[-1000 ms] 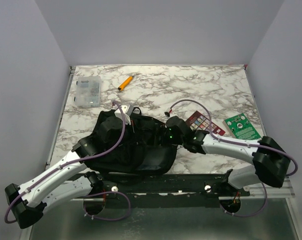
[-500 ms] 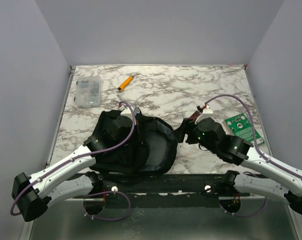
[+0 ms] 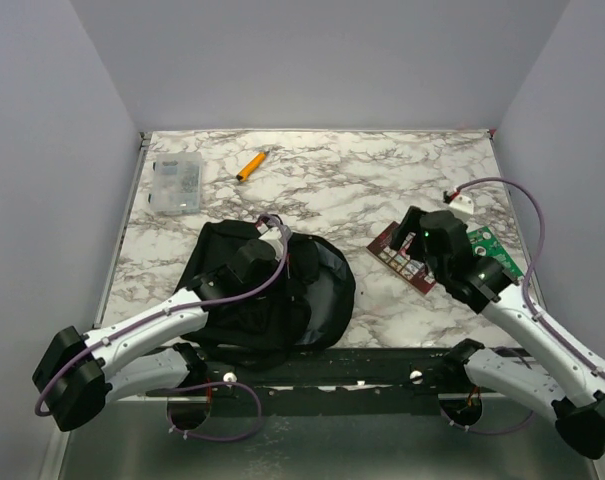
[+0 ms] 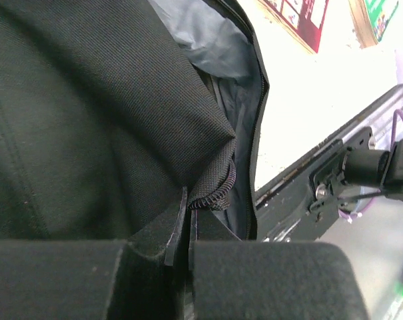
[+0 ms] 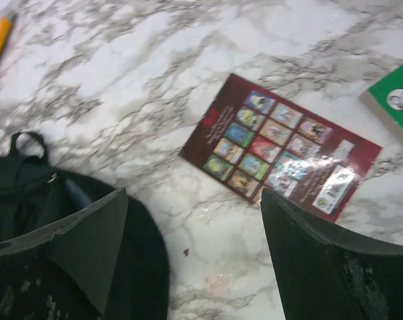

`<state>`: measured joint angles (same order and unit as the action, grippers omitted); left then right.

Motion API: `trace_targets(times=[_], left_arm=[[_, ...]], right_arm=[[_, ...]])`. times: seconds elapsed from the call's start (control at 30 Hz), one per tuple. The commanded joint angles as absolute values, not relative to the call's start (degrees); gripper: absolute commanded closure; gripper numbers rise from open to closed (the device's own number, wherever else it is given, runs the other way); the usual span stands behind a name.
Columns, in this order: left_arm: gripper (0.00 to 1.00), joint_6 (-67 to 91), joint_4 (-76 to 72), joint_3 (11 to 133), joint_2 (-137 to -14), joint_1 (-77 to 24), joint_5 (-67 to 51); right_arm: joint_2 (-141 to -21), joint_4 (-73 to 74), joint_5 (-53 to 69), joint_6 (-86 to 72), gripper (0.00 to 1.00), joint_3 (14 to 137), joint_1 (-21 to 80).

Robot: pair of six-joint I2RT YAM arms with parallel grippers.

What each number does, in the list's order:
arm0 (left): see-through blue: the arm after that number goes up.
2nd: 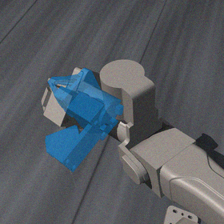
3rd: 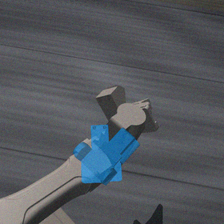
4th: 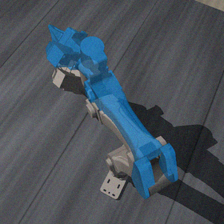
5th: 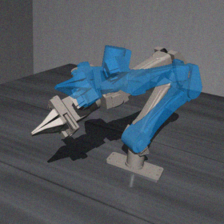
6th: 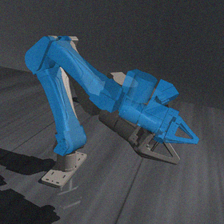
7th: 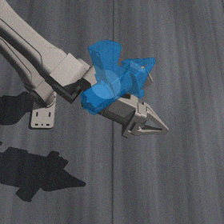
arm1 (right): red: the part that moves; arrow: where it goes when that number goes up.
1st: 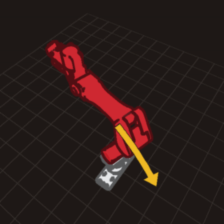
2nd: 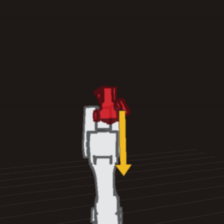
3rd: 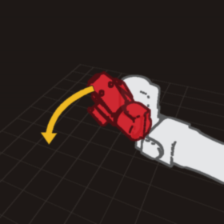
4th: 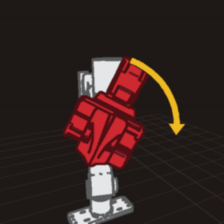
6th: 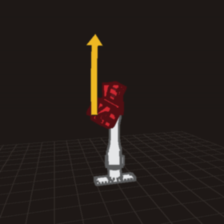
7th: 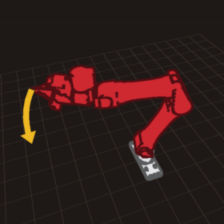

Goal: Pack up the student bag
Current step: Adjust the book at the center of the board.

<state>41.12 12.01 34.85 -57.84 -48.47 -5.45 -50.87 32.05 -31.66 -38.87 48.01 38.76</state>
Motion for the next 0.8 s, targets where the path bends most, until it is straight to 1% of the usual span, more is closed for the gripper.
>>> trace_targets(times=[0.0, 0.1, 0.13, 0.2, 0.37, 0.5, 0.6, 0.63, 0.7, 0.77], left_arm=[[0.95, 39.85, 9.58, 35.10, -60.58, -48.44, -14.09], [0.92, 38.54, 9.40, 35.19, -60.95, -48.46, -16.33], [0.90, 37.98, 9.45, 35.11, -60.80, -48.51, -17.22], [0.83, 37.09, 9.44, 35.02, -60.37, -48.44, -18.39], [0.79, 34.92, 9.98, 36.33, -59.85, -48.34, -20.36], [0.70, 34.69, 10.35, 38.35, -59.68, -48.34, -21.68], [0.58, 34.27, 10.73, 39.79, -58.68, -48.34, -22.40], [0.53, 33.98, 11.16, 40.41, -58.27, -48.34, -22.49], [0.46, 33.20, 12.25, 41.46, -57.38, -48.38, -22.52], [0.40, 32.56, 13.32, 42.53, -56.68, -48.34, -22.55]], right_arm=[[-55.15, 26.46, -15.67, -34.74, 0.15, 44.37, 24.47], [-60.54, 22.91, -5.98, -34.99, 0.14, 42.28, 16.32], [-61.92, 21.73, -3.60, -35.29, 0.14, 41.93, 14.91], [-63.95, 19.25, 1.24, -36.24, 0.13, 40.52, 12.60], [-66.26, 12.53, 9.22, -39.40, 0.11, 35.99, 7.95], [-68.42, 13.80, 5.77, -43.09, 0.08, 34.83, 1.88], [-67.76, 15.85, 2.61, -44.64, 0.08, 33.91, -3.85], [-67.01, 16.39, 0.74, -44.45, 0.07, 33.75, -4.48], [-65.86, 16.52, -3.57, -43.37, 0.00, 33.62, -4.63], [-66.39, 16.98, -4.96, -42.46, 0.00, 33.86, -4.81]])
